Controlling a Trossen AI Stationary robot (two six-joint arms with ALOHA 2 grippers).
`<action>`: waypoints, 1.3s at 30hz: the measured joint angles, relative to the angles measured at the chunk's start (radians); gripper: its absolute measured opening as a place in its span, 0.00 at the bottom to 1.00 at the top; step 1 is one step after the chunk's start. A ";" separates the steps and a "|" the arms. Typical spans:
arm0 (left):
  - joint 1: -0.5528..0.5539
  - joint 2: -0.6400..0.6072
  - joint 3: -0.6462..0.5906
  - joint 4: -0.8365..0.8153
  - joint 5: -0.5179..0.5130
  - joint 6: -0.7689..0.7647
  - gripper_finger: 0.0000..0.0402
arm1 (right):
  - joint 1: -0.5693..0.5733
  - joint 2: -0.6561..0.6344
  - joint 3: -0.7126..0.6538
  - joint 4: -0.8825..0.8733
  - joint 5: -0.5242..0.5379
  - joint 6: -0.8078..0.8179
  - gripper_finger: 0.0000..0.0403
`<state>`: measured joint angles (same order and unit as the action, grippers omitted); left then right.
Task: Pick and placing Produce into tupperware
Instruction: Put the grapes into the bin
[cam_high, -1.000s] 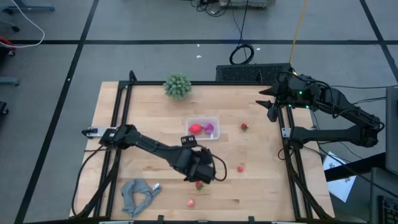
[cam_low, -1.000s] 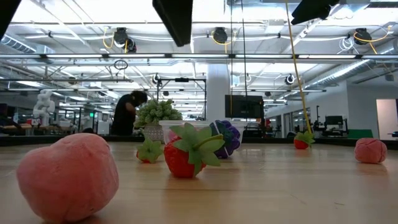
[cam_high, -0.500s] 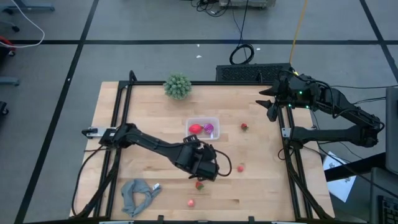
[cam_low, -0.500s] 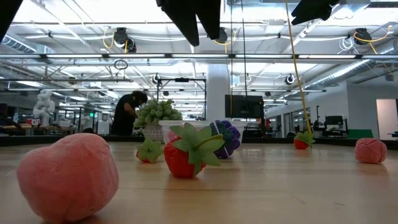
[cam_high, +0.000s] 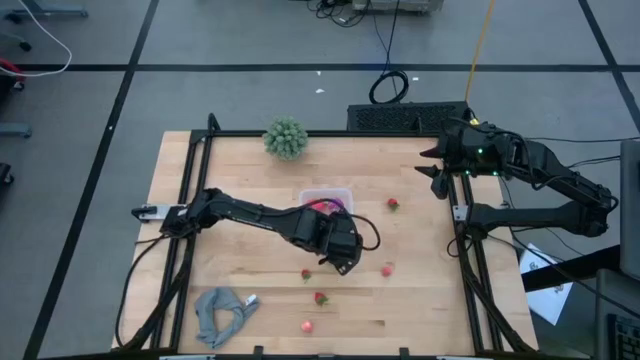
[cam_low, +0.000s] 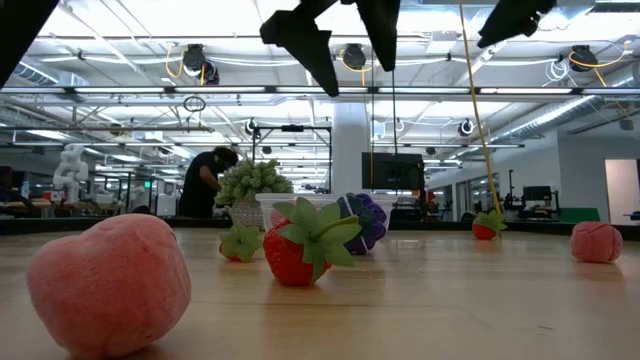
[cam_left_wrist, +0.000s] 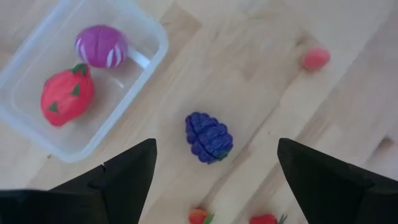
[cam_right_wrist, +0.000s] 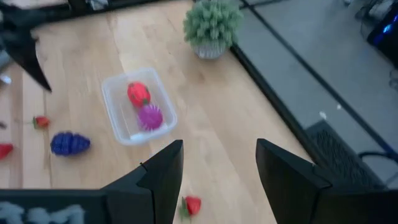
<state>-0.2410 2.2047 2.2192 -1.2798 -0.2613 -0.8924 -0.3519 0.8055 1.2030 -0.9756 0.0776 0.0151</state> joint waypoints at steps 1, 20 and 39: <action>0.000 0.000 -0.006 0.001 0.000 -0.027 0.85 | 0.000 0.000 0.000 -0.020 0.000 0.005 0.48; 0.025 0.002 -0.358 0.382 0.079 -0.451 0.85 | 0.000 0.000 0.000 -0.024 0.000 0.052 0.48; 0.064 0.002 -0.403 0.391 0.096 -0.471 0.85 | 0.000 0.000 0.000 -0.024 -0.003 0.027 0.48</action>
<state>-0.1768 2.2063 1.8164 -0.8891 -0.1650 -1.3634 -0.3519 0.8055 1.2030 -0.9993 0.0742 0.0422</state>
